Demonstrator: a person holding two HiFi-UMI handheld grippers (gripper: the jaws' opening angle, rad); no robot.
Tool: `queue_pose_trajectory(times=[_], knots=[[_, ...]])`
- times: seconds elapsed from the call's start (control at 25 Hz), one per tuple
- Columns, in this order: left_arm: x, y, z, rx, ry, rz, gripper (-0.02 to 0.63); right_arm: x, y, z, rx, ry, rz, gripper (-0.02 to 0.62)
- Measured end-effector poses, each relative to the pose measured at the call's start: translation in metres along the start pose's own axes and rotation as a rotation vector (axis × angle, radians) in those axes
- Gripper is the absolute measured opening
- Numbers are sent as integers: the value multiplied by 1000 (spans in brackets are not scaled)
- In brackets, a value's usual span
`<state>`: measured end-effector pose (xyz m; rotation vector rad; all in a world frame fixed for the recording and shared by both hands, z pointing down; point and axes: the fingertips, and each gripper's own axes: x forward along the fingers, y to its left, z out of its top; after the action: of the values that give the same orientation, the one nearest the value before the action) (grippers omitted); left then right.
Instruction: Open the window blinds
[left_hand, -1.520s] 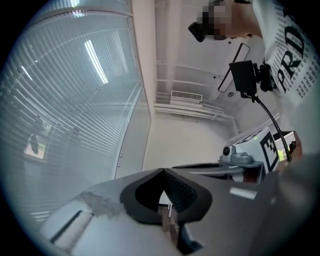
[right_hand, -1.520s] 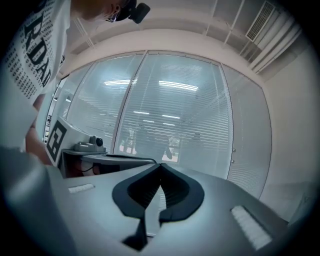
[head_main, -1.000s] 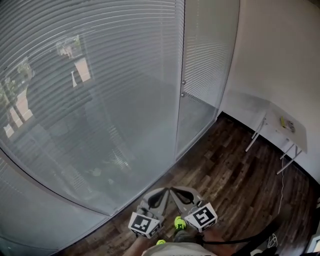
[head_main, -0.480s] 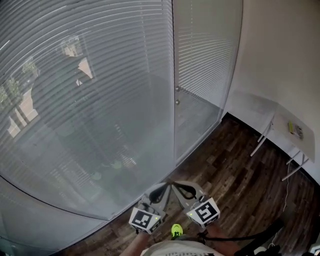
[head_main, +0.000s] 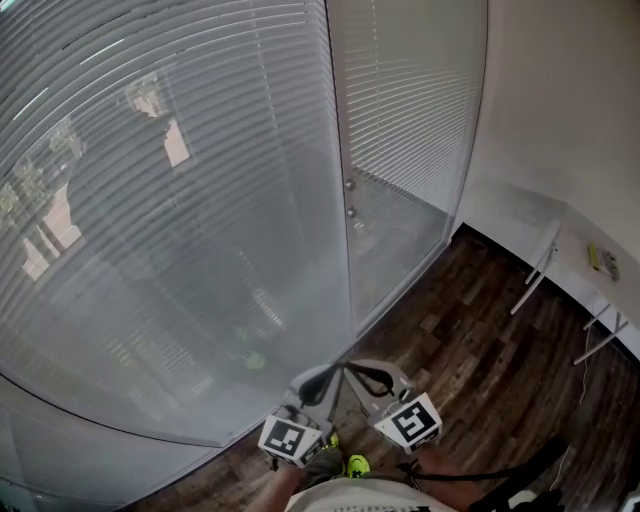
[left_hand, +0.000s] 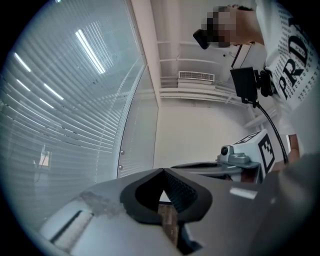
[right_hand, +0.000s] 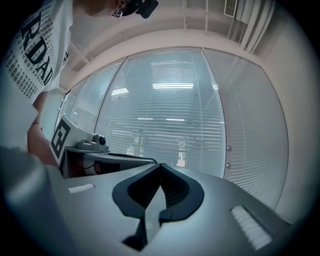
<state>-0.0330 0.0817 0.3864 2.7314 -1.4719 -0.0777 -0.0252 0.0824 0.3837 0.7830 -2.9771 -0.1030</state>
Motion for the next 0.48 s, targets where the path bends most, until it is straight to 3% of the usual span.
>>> queue_pose_trajectory(times=[0.36,0.48], knots=[[58,53,-25,-26,-7,-14,-9,46,-57,-31,9,30,-25,8],[84,72,1,-19,-42,-17,-9,62,-86,-7,-17,23,-37,8]])
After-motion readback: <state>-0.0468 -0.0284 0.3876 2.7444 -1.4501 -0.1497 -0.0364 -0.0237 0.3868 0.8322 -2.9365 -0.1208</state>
